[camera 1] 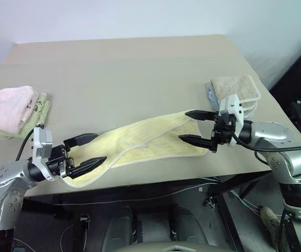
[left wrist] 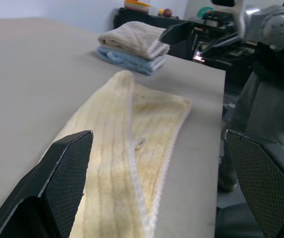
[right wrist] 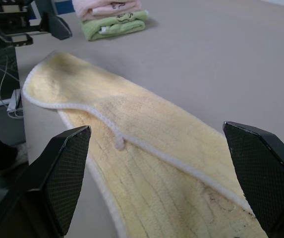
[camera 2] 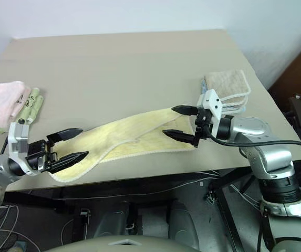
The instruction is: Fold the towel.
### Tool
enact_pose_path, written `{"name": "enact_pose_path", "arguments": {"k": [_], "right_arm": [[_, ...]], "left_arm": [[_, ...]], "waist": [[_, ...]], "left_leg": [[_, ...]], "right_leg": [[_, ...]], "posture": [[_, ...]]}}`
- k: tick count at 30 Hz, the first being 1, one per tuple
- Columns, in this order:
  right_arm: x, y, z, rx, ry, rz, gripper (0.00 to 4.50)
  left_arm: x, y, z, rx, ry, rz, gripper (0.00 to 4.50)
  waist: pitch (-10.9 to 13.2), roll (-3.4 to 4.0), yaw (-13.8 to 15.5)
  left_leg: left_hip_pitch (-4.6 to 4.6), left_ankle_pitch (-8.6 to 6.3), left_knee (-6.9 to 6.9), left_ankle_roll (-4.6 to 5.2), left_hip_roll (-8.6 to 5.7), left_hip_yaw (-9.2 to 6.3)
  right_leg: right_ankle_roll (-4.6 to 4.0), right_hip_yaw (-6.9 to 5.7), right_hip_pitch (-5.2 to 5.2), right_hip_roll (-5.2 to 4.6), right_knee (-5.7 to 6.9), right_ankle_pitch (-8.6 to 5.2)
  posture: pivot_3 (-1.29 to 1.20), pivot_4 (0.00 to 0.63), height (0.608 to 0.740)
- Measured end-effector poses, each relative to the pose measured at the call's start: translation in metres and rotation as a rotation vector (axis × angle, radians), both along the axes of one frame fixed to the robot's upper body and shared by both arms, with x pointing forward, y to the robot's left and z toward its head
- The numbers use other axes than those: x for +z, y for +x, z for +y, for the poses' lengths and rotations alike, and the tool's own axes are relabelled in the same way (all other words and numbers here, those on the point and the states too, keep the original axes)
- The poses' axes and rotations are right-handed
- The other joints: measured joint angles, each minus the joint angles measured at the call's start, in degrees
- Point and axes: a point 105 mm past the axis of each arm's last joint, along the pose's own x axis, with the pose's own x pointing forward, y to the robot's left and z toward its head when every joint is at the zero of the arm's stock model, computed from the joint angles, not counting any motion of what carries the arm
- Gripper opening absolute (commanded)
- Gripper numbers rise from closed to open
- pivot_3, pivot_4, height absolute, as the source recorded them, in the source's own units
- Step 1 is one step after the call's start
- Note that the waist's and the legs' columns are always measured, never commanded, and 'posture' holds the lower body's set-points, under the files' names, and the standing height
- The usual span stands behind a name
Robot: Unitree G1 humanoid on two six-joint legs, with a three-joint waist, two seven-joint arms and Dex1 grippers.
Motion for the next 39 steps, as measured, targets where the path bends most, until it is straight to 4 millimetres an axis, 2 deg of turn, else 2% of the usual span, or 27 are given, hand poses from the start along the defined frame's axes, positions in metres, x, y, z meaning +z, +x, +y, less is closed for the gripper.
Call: {"name": "enact_pose_path", "arguments": {"k": [10,14,18,23,31,35,39], "right_arm": [[-0.001,0.005,-0.001,-0.018,-0.002,-0.017,4.50],[-0.006,0.023,-0.013,-0.124,-0.054,0.003,4.50],[-0.014,0.033,-0.026,-0.190,-0.119,0.009,4.50],[-0.022,0.050,-0.038,-0.222,-0.298,-0.085,4.50],[-0.018,0.090,-0.030,-0.191,-0.512,-0.273,4.50],[-0.028,0.098,-0.025,-0.145,-0.583,-0.344,4.50],[-0.033,0.102,-0.031,-0.131,-0.615,-0.358,4.50]], "left_arm": [[0.003,0.004,-0.005,-0.007,-0.006,-0.008,4.48],[0.008,0.010,-0.008,-0.013,-0.019,-0.035,4.48],[-0.001,0.011,-0.016,-0.029,-0.028,-0.017,4.48],[-0.003,0.013,-0.020,-0.042,-0.028,-0.016,4.48],[-0.006,0.018,-0.022,-0.045,-0.025,-0.032,4.48],[-0.013,0.014,-0.021,-0.032,-0.028,-0.023,4.48],[-0.022,0.008,-0.018,-0.010,-0.021,-0.004,4.48]], "waist": [[0.00,0.00,0.08],[0.00,0.00,0.03],[0.00,0.00,0.03],[0.00,0.00,-0.13],[0.01,0.01,-0.29],[0.01,0.01,-0.19],[0.02,0.02,-0.29]], "left_leg": [[0.00,0.01,0.01,-0.01,-0.03,0.03],[0.01,0.01,0.01,-0.01,-0.03,0.04],[0.01,0.01,-0.04,0.00,-0.03,0.08],[0.02,0.01,0.00,0.00,-0.04,0.11],[0.09,0.02,-0.03,0.00,-0.02,0.19],[0.09,0.02,-0.02,0.00,-0.03,0.20],[0.10,0.02,-0.03,0.00,-0.02,0.20]], "right_leg": [[0.00,0.01,0.01,0.03,-0.01,0.00],[0.00,0.01,0.00,0.03,0.01,0.00],[0.00,0.02,-0.01,0.04,-0.02,0.00],[0.00,0.03,-0.01,0.07,0.01,0.00],[0.04,0.07,0.01,0.17,0.03,0.00],[0.05,0.07,0.04,0.17,0.02,-0.01],[0.05,0.09,0.04,0.16,0.03,-0.01]], "posture": [[0.00,0.150,0.740],[0.00,0.150,0.740],[0.00,0.150,0.740],[0.00,0.150,0.740],[0.00,0.150,0.740],[0.00,0.150,0.740],[0.00,0.150,0.740]]}}
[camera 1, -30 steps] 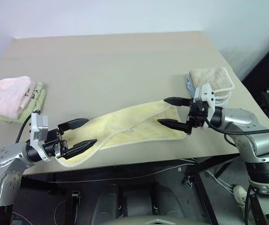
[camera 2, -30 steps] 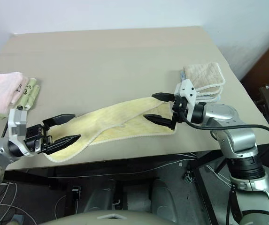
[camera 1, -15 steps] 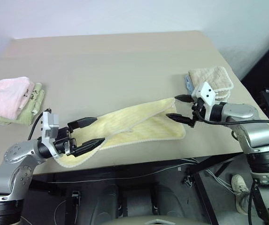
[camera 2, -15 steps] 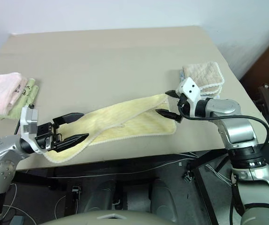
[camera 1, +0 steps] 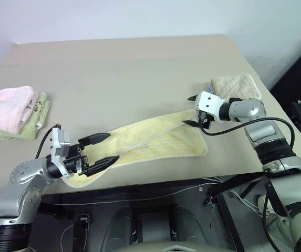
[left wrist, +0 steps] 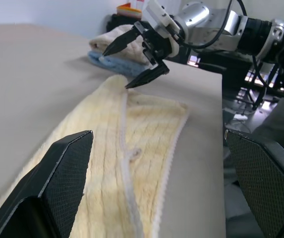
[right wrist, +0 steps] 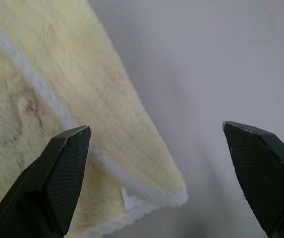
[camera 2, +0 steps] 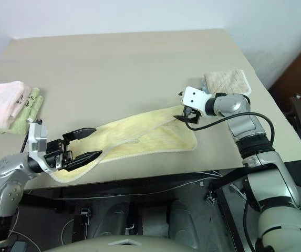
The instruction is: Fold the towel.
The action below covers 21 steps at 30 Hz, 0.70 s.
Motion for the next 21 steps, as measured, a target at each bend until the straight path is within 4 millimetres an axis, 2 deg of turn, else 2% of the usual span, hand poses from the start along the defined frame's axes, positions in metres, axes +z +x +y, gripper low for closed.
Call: {"name": "enact_pose_path", "arguments": {"k": [9,13,21], "right_arm": [[-0.002,0.011,-0.015,-0.019,-0.083,-0.024,4.50],[-0.011,0.020,-0.022,-0.076,-0.126,-0.036,4.50],[-0.008,0.017,-0.017,-0.021,-0.113,-0.015,4.50]], "left_arm": [[-0.001,-0.003,0.001,0.010,0.006,-0.012,4.48],[-0.001,-0.003,0.002,0.021,0.009,-0.022,4.48],[0.000,-0.002,0.003,0.037,0.007,-0.031,4.48]], "waist": [[0.01,0.01,-0.13],[0.01,0.01,-0.20],[0.04,0.06,-0.31]], "left_leg": [[0.08,0.00,-0.04,-0.02,0.01,0.00],[0.12,0.02,-0.08,-0.05,0.01,0.01],[0.14,0.03,-0.14,-0.06,0.01,0.01]], "right_leg": [[-0.02,0.02,0.02,-0.02,0.04,0.00],[-0.03,0.03,0.01,-0.04,0.04,-0.01],[-0.03,0.05,0.02,-0.06,0.04,0.00]], "posture": [[0.00,0.150,0.740],[0.00,0.150,0.740],[0.00,0.150,0.740]]}}
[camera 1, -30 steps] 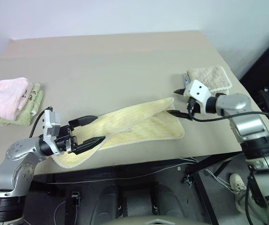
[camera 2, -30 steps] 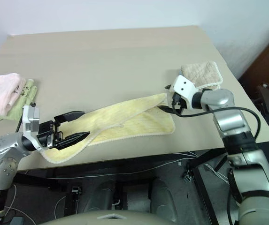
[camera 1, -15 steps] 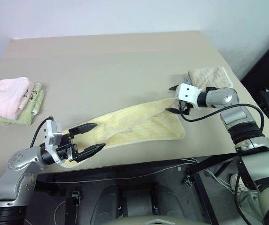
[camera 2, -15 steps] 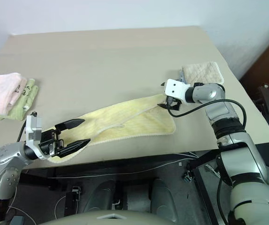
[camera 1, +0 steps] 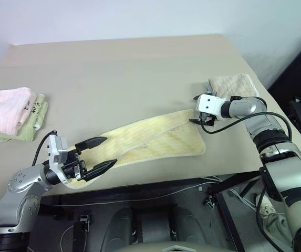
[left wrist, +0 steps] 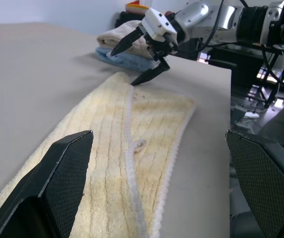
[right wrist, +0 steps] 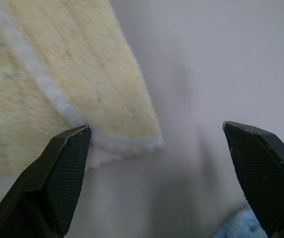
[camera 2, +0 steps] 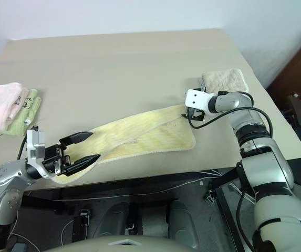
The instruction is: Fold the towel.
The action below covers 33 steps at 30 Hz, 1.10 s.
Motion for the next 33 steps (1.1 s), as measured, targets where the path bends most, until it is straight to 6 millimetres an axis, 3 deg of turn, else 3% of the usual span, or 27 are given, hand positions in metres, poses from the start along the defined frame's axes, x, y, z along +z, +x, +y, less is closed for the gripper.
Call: {"name": "enact_pose_path", "arguments": {"k": [8,14,24,33], "right_arm": [[0.005,-0.009,0.008,0.084,-0.010,0.015,4.50],[-0.007,-0.005,0.010,0.060,-0.031,0.004,4.50],[-0.002,0.007,0.003,0.000,-0.066,-0.073,4.50],[0.000,0.012,0.025,0.015,0.002,-0.109,4.50]], "left_arm": [[0.001,0.000,0.002,0.002,0.015,-0.002,4.48],[0.001,-0.003,0.000,-0.001,0.024,0.001,4.48],[0.001,-0.003,0.001,0.010,0.031,0.001,4.48],[0.015,0.002,-0.008,0.016,0.044,-0.026,4.48]], "waist": [[0.01,0.01,0.02],[0.01,0.02,-0.37],[0.02,0.04,-1.24],[0.03,0.05,-1.28]], "left_leg": [[0.01,0.00,-0.01,0.00,0.00,0.00],[0.01,-0.01,-0.06,-0.02,-0.01,-0.01],[0.04,0.00,-0.10,-0.06,-0.01,-0.02],[0.04,0.01,-0.15,-0.09,-0.01,-0.02]], "right_leg": [[0.00,0.00,0.00,-0.04,0.00,0.00],[-0.01,0.01,-0.01,-0.13,-0.01,0.00],[-0.02,0.04,-0.01,-0.16,-0.01,0.00],[-0.02,0.05,-0.02,-0.16,-0.02,0.00]], "posture": [[0.00,0.150,0.740],[0.00,0.150,0.740],[0.00,0.150,0.740],[0.00,0.150,0.740]]}}
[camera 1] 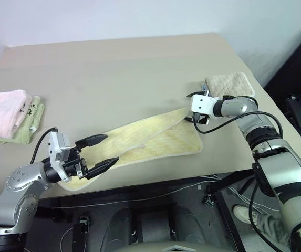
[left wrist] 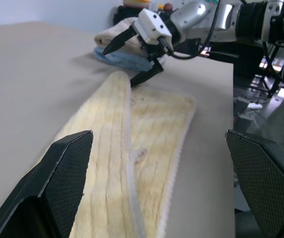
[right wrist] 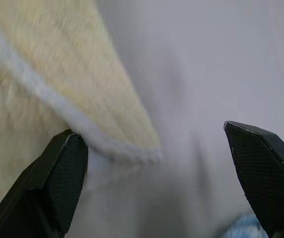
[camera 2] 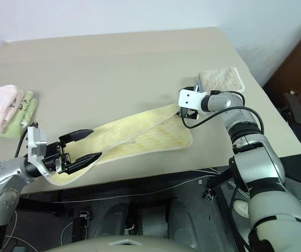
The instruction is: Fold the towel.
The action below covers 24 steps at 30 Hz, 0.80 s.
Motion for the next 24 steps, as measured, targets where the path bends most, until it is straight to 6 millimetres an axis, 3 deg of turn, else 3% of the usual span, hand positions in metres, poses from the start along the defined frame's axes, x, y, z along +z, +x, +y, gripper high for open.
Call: {"name": "enact_pose_path", "arguments": {"k": [1,5,15,20,24], "right_arm": [[0.000,0.000,0.002,0.009,0.002,-0.002,4.50],[0.000,-0.006,0.007,0.064,0.010,0.015,3.64],[0.001,-0.007,0.004,0.060,0.048,0.033,0.13],[0.011,-0.005,0.007,0.052,0.128,0.013,0.02],[0.053,-0.001,0.029,0.076,0.333,-0.094,0.02]], "left_arm": [[0.000,0.000,-0.001,0.001,0.000,0.002,4.48],[-0.001,-0.001,0.000,0.001,0.001,0.016,4.50],[-0.006,-0.006,0.002,-0.013,0.009,0.019,4.50],[-0.011,-0.010,0.005,-0.019,0.014,0.029,4.50],[-0.016,-0.013,0.009,-0.025,0.027,0.032,4.50]], "waist": [[0.00,0.00,0.01],[0.01,0.01,0.02],[0.01,0.02,0.03],[0.04,0.06,-0.01],[0.07,0.11,-0.41]], "left_leg": [[0.00,0.00,-0.01,0.00,0.00,0.00],[0.00,0.00,-0.02,0.01,0.00,0.01],[0.00,0.00,-0.02,0.01,0.00,0.01],[0.00,0.00,-0.03,0.00,0.00,0.00],[0.00,0.01,-0.07,-0.03,0.06,-0.01]], "right_leg": [[0.00,0.00,0.00,0.00,-0.01,0.00],[0.00,-0.01,0.00,0.02,-0.01,0.00],[0.00,-0.01,0.00,0.02,-0.01,0.00],[0.00,0.00,-0.01,0.02,-0.01,0.00],[0.00,0.01,-0.05,0.02,0.02,0.00]], "posture": [[0.00,0.150,0.740],[0.00,0.150,0.740],[0.00,0.150,0.740],[0.00,0.150,0.740],[0.00,0.150,0.740]]}}
